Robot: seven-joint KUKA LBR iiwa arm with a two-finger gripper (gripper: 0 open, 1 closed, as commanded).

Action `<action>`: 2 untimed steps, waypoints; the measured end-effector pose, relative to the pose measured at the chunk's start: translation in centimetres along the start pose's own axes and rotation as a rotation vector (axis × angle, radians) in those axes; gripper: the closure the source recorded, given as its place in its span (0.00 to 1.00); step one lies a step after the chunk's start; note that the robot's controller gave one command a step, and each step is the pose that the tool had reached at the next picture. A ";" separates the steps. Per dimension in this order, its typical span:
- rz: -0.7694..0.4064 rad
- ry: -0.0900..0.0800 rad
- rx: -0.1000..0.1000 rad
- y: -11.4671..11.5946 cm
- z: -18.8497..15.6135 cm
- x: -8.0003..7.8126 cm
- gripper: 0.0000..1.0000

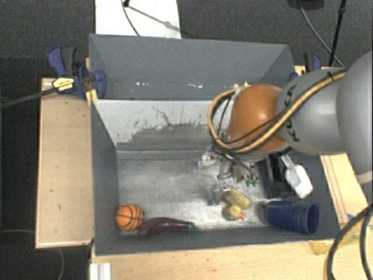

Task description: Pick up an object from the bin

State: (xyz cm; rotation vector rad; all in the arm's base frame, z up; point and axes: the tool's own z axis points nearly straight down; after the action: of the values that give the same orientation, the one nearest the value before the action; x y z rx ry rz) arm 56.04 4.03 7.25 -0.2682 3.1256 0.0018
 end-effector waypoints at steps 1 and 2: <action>-0.054 -0.009 -0.003 -1.5 -0.1 0.9 0.00; -0.192 -0.015 0.003 -2.2 -0.2 5.6 0.00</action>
Offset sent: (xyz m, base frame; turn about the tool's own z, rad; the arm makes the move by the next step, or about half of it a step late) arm -0.0680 -0.0336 -0.0025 -0.2077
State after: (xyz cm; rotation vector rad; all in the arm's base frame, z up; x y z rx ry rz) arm 50.89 0.96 7.38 -0.5636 3.0704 -0.0019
